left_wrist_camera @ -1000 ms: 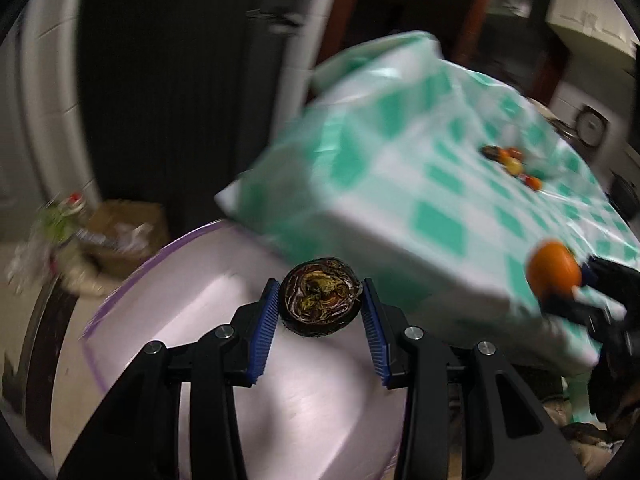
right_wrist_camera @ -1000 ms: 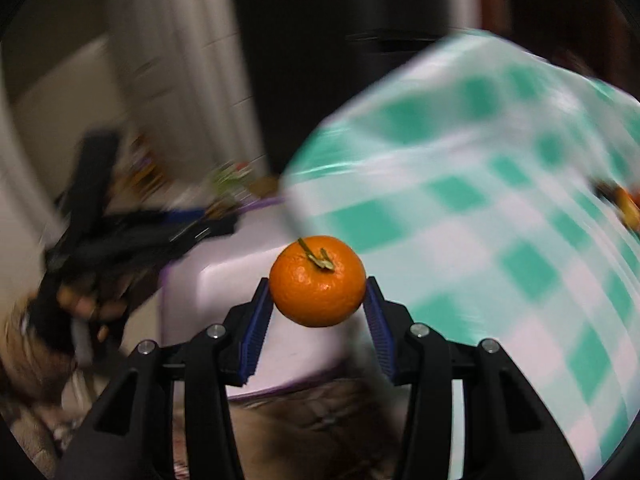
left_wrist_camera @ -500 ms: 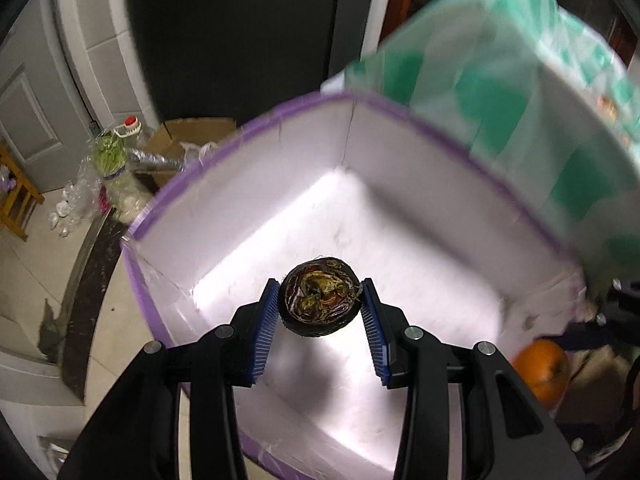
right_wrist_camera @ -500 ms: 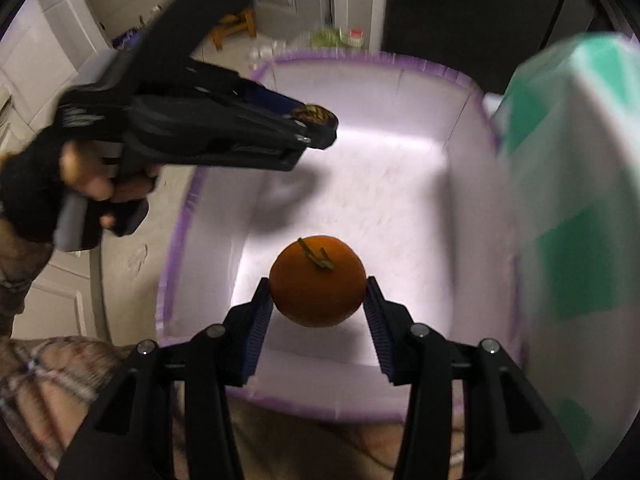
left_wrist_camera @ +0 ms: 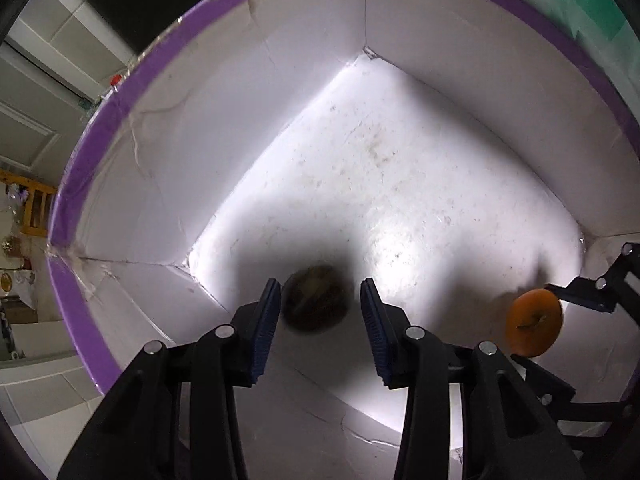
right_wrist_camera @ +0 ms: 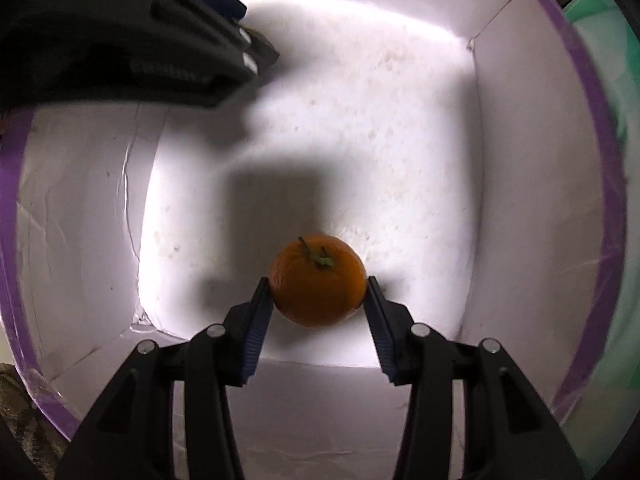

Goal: Organize fruits
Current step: 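Open both tools to drop the fruits into the box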

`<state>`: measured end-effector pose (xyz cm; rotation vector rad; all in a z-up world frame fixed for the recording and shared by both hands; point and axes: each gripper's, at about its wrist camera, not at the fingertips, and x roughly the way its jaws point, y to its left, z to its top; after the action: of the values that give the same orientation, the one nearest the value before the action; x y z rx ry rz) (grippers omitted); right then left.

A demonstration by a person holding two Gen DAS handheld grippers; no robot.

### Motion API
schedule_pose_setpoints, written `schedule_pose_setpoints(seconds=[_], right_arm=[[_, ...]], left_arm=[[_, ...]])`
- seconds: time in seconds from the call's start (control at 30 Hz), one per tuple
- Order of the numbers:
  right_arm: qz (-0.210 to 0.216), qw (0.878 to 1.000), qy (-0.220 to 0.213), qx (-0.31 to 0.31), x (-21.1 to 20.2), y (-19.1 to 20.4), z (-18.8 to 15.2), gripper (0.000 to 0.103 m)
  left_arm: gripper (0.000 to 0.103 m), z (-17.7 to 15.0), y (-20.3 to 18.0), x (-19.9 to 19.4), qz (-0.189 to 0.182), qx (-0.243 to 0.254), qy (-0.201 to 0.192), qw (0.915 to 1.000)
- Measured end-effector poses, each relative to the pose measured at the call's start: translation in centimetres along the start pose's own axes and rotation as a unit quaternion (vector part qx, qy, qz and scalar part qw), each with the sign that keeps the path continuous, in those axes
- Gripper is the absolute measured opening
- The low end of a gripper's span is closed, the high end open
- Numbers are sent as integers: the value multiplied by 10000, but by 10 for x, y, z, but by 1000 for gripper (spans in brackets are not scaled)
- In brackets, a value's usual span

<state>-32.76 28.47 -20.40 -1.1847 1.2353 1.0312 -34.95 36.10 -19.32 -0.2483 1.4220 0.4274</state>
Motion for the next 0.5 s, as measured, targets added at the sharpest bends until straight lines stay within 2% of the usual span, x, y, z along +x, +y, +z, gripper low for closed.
schedule_pose_setpoints(seconds=[0.07, 0.1, 0.17, 0.2, 0.27, 0.37, 0.43, 0.5], right_arm=[[50, 10000, -46, -7, -1, 2, -2, 49], [43, 9999, -109, 10, -4, 3, -2, 53], [85, 9997, -231, 78, -9, 2, -3, 80], [150, 9993, -318, 121, -14, 1, -5, 83], [294, 9982, -465, 235, -25, -2, -9, 83], [499, 9956, -727, 319, -50, -4, -22, 83], [596, 9921, -1086, 201, -80, 1, -36, 83], [782, 9835, -1630, 110, -121, 2, -52, 83]], left_arm=[[42, 0, 2, 2, 0, -41, 29, 10000], [46, -1, 2, 2, -1, -46, 42, 10000], [53, -1, 1, 2, -29, -40, 55, 10000], [57, -1, 0, 2, -42, -28, 45, 10000], [62, 0, -1, -1, -96, -34, 33, 9999], [73, -1, -4, -13, -441, -118, -146, 9989], [81, -3, -2, -27, -709, -260, -348, 9965], [84, -5, 2, -55, -827, -422, -719, 9931]])
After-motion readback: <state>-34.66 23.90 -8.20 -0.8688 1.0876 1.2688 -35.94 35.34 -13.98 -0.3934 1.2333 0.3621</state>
